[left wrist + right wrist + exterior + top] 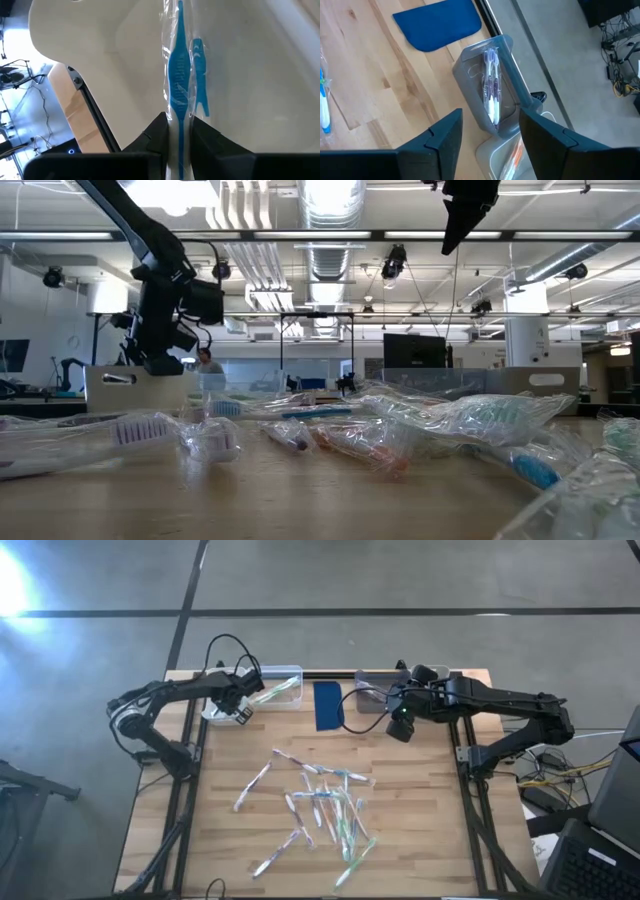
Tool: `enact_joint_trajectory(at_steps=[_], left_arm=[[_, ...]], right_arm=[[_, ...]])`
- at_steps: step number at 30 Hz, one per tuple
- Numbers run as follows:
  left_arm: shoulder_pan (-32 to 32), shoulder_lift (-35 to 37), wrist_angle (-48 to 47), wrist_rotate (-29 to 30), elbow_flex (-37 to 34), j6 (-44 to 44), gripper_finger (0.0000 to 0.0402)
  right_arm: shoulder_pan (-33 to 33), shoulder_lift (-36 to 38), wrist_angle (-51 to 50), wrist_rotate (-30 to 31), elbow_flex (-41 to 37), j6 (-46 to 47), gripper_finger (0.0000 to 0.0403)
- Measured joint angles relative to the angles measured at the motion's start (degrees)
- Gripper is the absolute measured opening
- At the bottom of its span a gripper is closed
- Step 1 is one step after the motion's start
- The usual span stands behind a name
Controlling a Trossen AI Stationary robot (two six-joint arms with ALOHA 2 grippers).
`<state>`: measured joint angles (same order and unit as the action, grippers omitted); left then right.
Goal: Pick & Place Toothbrushes
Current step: Put the blue toothbrush into the white bin, then put the orange toothbrush into the gray bin
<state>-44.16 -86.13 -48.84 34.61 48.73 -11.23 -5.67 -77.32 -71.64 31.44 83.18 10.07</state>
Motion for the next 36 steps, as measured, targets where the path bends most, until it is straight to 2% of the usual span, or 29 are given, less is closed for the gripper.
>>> enact_joint_trajectory(at_steps=[7, 12, 17, 27, 36], left_arm=[[0.0, 0.1, -0.8, 1.1, 0.0, -0.2, 0.0184], [-0.1, 0.6, -5.2, 0.8, 1.4, -1.1, 0.0230], [-0.1, 3.5, -10.4, -0.9, 5.5, -2.0, 0.0235], [0.1, 13.2, -13.5, -17.3, 12.9, -4.2, 0.0223], [0.6, 21.1, -13.6, -27.5, 20.3, -8.8, 0.0212]], right_arm=[[0.0, 0.0, 0.0, 0.0, 0.0, 0.3, 0.0194], [0.0, 0.0, 0.0, 0.0, 0.0, 0.4, 0.0182], [0.0, 0.0, 0.1, 0.0, 0.0, 0.5, 0.0171], [0.0, 0.0, 0.4, 0.0, 0.0, 0.9, 0.0183], [0.0, 0.0, 0.7, 0.0, 0.0, 1.0, 0.0196]])
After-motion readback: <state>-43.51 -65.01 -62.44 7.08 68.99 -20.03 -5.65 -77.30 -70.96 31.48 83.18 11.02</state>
